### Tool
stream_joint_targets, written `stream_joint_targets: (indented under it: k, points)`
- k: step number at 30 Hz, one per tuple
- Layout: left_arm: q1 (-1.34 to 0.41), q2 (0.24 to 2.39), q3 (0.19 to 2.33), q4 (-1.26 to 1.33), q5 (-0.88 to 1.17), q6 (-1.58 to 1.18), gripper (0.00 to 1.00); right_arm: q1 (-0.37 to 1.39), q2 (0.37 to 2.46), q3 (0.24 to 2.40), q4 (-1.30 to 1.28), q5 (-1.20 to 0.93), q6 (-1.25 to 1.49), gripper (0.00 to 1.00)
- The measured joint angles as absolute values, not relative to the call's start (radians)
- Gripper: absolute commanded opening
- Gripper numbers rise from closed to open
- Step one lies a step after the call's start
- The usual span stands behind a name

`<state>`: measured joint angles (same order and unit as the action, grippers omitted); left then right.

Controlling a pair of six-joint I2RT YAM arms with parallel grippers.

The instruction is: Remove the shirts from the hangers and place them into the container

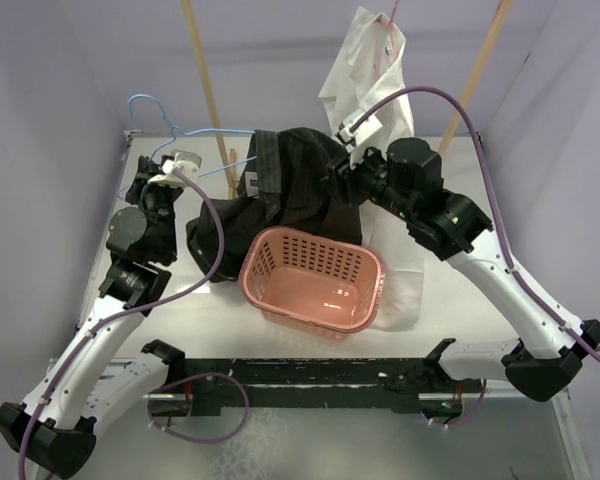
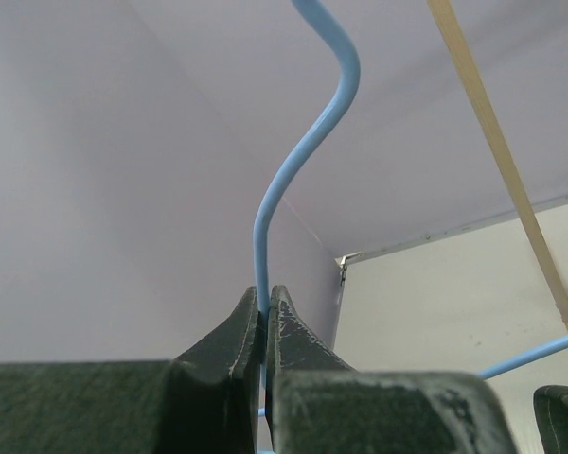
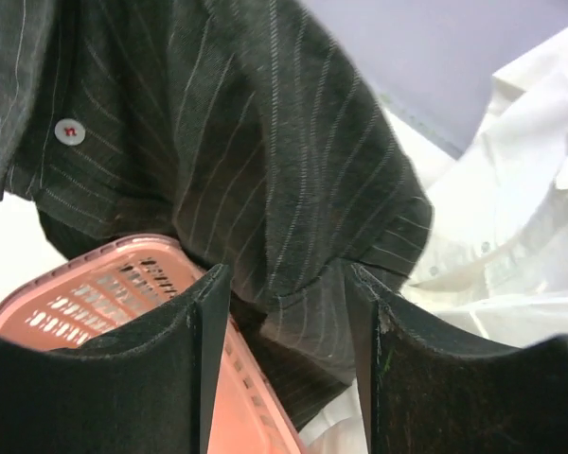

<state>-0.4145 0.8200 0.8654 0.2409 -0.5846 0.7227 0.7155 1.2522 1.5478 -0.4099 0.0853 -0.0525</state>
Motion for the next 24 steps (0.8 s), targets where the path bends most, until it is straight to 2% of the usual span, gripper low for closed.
stream_joint_targets:
  k: [7, 8, 11, 12, 17, 24]
  points:
    - [-0.414, 0.818, 0.871, 0.231, -0.584, 0.722, 0.0, 0.717, 1.285, 1.509, -0.386, -0.021, -0.045, 0.52]
    - [-0.414, 0.818, 0.871, 0.226, -0.584, 0.722, 0.0, 0.717, 1.291, 1.508, -0.378, -0.022, -0.044, 0.46]
    - [-0.414, 0.817, 0.871, 0.219, -0.584, 0.72, 0.0, 0.718, 1.315, 1.507, -0.349, -0.001, -0.039, 0.07]
    - [-0.414, 0.815, 0.871, 0.217, -0.584, 0.719, 0.0, 0.718, 1.324, 1.507, -0.337, 0.019, -0.038, 0.0]
    - [-0.414, 0.795, 0.871, 0.182, -0.587, 0.698, 0.0, 0.718, 1.36, 1.508, -0.287, 0.136, -0.025, 0.0]
    - [-0.414, 0.704, 0.829, 0.095, -0.625, 0.644, 0.0, 0.715, 1.37, 1.63, -0.261, 0.326, -0.052, 0.0]
